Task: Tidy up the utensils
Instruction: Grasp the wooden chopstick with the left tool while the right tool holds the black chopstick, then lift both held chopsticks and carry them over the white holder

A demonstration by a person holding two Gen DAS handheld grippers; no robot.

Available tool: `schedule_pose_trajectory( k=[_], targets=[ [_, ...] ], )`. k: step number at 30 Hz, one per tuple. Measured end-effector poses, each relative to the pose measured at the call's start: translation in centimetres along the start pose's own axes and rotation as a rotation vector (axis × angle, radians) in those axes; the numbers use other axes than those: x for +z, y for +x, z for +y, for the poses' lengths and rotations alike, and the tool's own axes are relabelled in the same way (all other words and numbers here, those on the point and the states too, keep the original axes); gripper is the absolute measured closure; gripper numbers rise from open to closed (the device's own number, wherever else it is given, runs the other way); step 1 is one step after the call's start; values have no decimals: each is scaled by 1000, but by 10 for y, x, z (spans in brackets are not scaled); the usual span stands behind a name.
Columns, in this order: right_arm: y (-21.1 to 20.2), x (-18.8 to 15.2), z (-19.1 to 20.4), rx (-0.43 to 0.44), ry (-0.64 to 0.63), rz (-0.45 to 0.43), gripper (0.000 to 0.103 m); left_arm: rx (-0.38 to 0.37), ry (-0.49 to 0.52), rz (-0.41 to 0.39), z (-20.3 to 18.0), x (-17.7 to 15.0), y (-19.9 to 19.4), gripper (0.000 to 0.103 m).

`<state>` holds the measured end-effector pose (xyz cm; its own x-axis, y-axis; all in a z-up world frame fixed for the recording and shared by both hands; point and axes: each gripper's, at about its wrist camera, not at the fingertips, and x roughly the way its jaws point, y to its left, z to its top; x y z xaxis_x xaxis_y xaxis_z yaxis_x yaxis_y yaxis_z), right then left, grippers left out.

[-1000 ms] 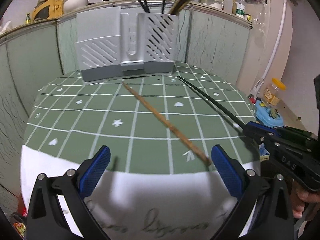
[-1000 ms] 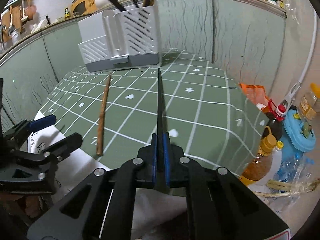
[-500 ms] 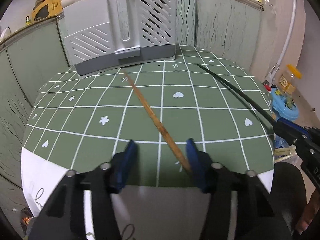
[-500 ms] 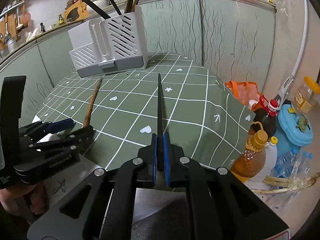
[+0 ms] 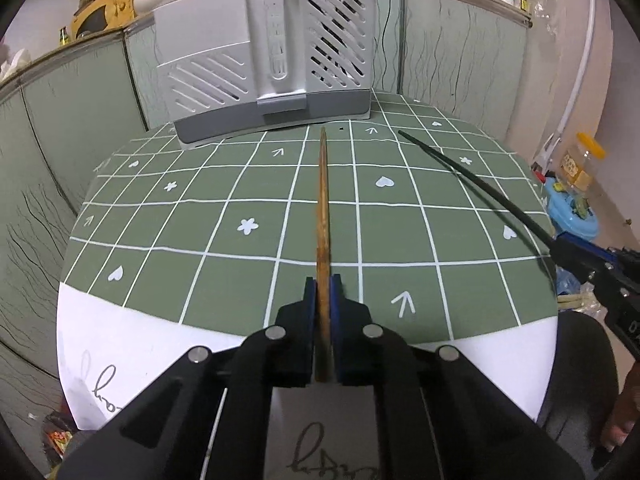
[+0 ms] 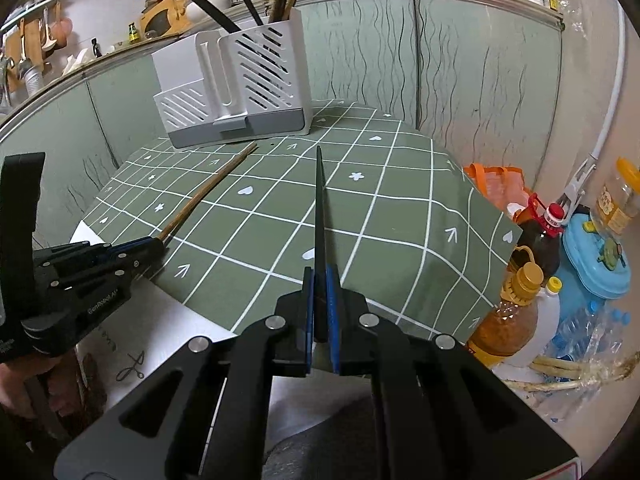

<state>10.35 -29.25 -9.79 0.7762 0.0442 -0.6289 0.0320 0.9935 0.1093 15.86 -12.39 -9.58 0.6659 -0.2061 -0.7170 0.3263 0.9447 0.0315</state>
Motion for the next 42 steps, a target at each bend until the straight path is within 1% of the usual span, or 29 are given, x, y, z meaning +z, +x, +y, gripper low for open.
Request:
schedule_pose_trajectory(
  k=[7, 16, 23, 32, 42],
  targets=[
    [-6, 7, 7, 16, -17, -5, 97, -22, -37, -32, 19, 2, -18, 95],
    [-20, 30, 13, 30, -39, -33, 97, -35, -61, -63, 42, 14, -39, 95],
    [-40, 54, 14, 34, -51, -95, 97, -32, -45, -126, 52, 28, -68, 95],
    [-61, 95, 20, 38, -62, -188, 97, -51, -61, -209, 69, 55, -103, 95],
    [-79, 129, 28, 57, -72, -255, 97, -68, -67, -275, 79, 84, -125, 95]
  ],
)
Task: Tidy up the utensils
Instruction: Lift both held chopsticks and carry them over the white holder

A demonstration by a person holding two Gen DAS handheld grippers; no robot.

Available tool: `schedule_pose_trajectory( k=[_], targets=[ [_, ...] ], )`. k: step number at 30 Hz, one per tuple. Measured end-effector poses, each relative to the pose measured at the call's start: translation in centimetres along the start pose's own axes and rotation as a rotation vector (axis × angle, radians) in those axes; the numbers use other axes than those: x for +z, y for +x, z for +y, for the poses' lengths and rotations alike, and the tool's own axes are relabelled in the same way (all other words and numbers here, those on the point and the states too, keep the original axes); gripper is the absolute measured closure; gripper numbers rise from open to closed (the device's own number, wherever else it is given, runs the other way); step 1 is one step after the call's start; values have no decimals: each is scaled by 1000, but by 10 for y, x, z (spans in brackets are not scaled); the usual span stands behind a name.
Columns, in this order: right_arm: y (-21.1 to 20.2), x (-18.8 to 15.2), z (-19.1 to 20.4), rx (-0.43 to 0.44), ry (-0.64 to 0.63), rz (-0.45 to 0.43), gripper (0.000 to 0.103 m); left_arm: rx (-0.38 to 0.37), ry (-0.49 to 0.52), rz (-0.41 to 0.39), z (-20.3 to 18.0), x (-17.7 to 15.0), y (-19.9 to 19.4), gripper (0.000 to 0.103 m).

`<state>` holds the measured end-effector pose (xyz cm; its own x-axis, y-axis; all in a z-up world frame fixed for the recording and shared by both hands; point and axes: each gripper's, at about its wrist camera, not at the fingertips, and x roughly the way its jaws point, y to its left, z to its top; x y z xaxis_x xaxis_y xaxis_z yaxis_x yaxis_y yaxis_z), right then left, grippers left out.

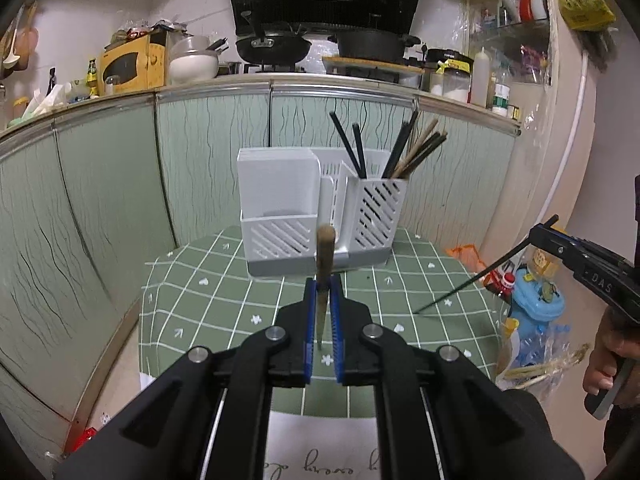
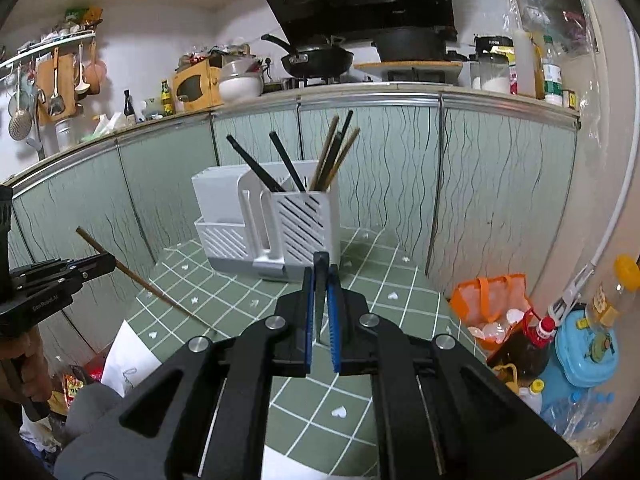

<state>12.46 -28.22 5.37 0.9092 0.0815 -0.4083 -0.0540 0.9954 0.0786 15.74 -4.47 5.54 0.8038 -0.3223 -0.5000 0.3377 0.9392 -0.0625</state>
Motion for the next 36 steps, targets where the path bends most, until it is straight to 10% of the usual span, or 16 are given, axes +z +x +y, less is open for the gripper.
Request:
schedule_pose_trajectory(
  k=[36],
  targets=[
    [2, 156, -14, 100, -56, -55, 97, -138, 163, -94, -31, 155, -7, 95]
  ],
)
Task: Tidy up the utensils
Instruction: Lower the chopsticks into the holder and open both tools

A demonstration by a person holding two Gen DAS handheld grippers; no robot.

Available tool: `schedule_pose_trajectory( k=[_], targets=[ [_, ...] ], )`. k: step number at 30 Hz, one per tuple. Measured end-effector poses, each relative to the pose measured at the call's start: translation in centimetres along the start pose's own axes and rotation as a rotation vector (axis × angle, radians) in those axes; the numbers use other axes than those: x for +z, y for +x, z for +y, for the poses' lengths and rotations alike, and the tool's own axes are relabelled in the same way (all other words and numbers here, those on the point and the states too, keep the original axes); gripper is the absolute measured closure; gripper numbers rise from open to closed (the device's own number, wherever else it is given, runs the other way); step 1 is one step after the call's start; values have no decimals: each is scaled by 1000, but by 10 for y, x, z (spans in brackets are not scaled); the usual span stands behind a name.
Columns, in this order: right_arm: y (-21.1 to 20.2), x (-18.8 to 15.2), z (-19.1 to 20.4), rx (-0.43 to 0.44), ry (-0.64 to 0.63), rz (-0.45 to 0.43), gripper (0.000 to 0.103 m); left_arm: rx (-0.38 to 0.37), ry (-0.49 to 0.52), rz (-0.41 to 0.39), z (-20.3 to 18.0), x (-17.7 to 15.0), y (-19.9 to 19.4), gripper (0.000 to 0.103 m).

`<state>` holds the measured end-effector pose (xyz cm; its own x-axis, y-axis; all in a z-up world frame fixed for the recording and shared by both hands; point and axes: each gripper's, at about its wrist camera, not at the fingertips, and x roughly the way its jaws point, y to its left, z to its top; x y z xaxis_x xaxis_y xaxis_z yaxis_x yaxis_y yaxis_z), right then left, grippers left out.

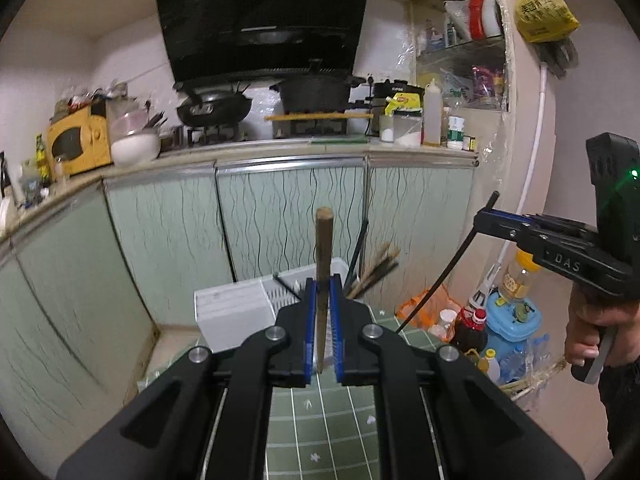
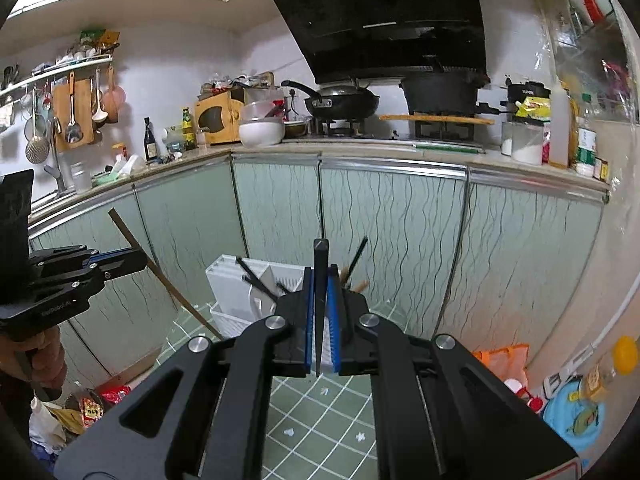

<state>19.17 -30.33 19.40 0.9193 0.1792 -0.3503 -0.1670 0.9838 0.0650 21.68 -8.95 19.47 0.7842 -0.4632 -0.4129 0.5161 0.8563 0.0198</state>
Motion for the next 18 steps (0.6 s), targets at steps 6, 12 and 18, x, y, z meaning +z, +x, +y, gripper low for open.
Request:
schedule_pose_trajectory(
  k=[6, 12, 18],
  targets=[
    [5, 38, -8, 35, 14, -22, 97, -10, 12, -20, 8, 33, 9, 95],
    [18, 69, -13, 56, 21, -43, 97, -22, 4, -25, 16, 61, 29, 95],
    [47, 84, -18, 57, 8, -38, 97, -40, -10, -29, 21, 78, 56, 95]
  ],
)
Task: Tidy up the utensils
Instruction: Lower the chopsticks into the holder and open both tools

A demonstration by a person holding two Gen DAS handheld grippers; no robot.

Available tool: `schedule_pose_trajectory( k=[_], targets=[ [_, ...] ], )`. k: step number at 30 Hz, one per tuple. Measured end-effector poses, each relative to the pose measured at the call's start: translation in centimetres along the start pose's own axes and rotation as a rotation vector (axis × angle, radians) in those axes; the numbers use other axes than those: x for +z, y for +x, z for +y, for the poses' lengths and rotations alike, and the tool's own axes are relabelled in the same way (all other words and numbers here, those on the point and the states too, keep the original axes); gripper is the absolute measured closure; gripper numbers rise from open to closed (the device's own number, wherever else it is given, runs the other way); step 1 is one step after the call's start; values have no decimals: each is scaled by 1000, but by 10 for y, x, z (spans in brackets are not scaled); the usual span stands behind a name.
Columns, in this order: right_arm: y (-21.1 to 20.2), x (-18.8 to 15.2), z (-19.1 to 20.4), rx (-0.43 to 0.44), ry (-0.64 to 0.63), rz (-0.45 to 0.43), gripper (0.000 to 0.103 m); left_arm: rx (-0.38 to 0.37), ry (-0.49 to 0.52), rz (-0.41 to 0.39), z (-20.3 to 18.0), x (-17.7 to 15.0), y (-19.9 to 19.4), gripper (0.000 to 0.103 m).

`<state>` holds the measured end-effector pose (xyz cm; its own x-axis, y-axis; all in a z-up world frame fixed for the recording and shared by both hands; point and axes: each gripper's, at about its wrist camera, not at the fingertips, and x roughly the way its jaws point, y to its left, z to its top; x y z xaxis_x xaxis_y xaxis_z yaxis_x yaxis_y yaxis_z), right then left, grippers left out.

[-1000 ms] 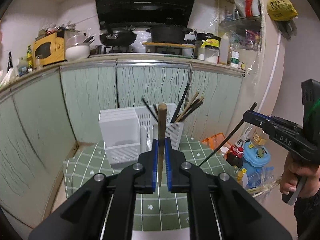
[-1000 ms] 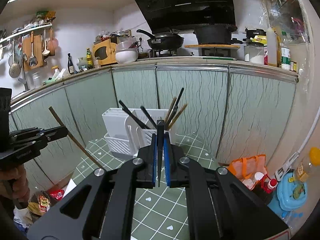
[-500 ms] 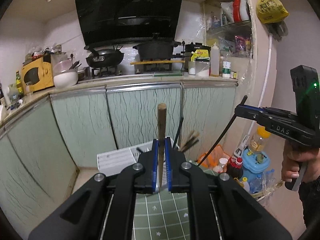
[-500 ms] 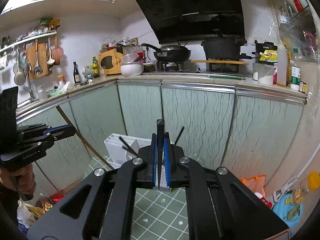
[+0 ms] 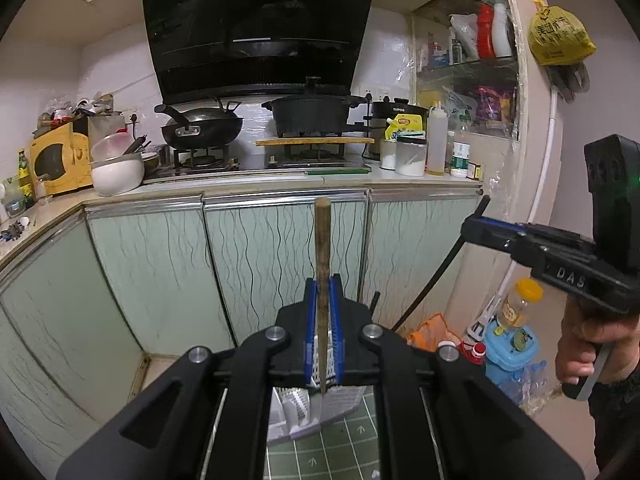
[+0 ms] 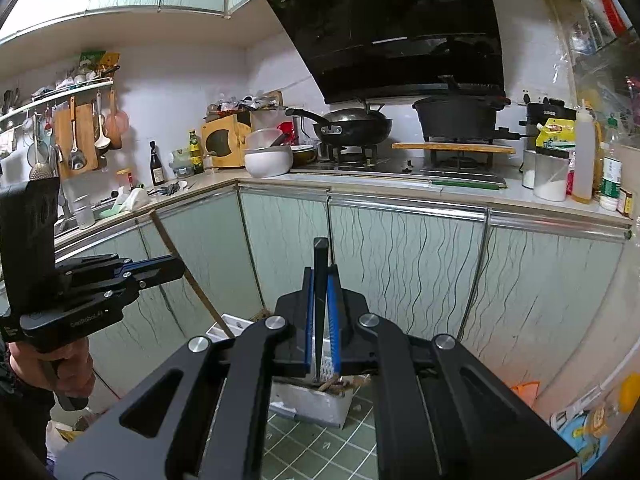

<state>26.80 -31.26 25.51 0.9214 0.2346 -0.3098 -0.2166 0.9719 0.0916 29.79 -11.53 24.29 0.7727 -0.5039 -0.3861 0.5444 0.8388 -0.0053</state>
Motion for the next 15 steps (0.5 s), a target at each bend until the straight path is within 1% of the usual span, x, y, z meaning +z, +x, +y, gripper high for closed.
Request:
schedule_pose_trajectory(
  k=[6, 10, 15],
  targets=[
    [38, -6, -16, 10, 22, 21, 97, -20, -11, 6, 3, 1, 34, 95],
    [59, -14, -27, 13, 41, 39, 97, -30, -28, -4, 8, 3, 47, 95],
    [76, -21, -37, 22, 56, 53, 97, -38, -47, -2, 12, 2, 60, 95]
  ],
)
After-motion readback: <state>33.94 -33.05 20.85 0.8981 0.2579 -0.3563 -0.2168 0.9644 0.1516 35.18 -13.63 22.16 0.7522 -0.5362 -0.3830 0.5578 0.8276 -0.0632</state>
